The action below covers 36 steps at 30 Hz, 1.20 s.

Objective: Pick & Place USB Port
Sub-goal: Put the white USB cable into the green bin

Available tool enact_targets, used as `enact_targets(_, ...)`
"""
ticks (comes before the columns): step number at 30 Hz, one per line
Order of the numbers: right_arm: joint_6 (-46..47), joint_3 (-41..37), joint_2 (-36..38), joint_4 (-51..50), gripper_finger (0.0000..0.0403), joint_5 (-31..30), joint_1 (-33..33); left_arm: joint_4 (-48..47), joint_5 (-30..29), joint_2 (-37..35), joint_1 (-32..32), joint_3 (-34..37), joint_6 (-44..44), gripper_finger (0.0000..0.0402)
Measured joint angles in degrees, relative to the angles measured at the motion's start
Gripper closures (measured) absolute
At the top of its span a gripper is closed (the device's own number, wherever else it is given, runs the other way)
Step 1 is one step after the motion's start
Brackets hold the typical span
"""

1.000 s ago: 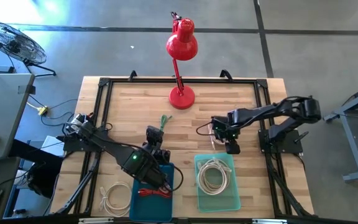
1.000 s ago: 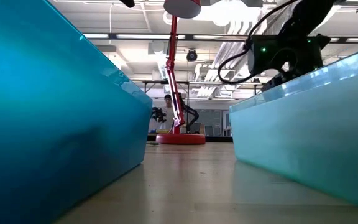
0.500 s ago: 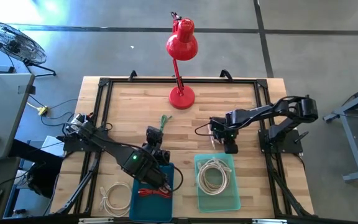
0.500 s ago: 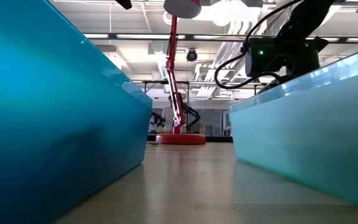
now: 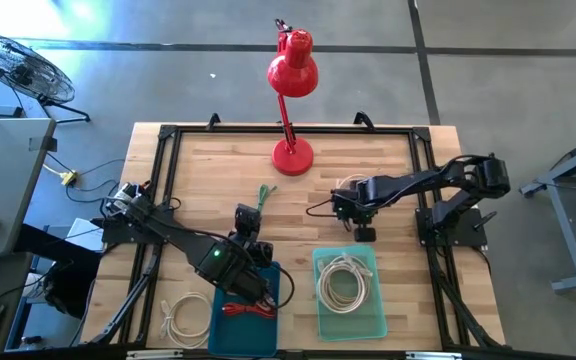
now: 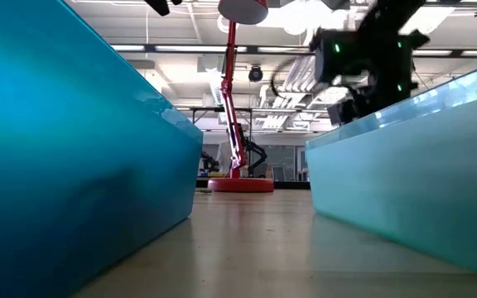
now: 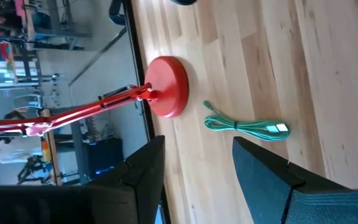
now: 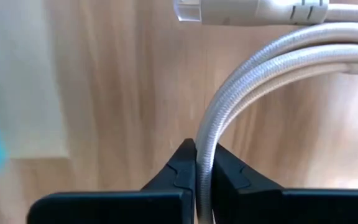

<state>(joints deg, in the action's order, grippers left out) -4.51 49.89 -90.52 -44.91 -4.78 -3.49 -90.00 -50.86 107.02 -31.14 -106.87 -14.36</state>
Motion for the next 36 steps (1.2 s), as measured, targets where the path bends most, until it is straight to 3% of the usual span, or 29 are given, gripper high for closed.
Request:
enact_targets(9, 3.21, 17.04, 0.11, -14.2, 0.0393, -3.77, 8.76, 0.0, 3.44, 0.0, -0.04, 0.02, -0.85, 0.022)
enact_targets(20, 15.9, 29.64, 0.2, -15.56, 0.0393, 7.32, 28.53, 0.0, 6.66, 0.0, -4.34, 0.02, -1.09, 0.022)
enact_targets(27, 22.08, 29.9, 0.24, -3.71, 0.0393, 9.27, 38.88, 0.0, 6.55, 0.0, -8.49, 0.02, -4.11, 0.022)
enact_targets(36, 26.69, 21.29, 0.27, 7.43, 0.0393, 9.42, 42.59, 0.0, 6.44, 0.0, -11.06, 0.02, -9.09, 0.022)
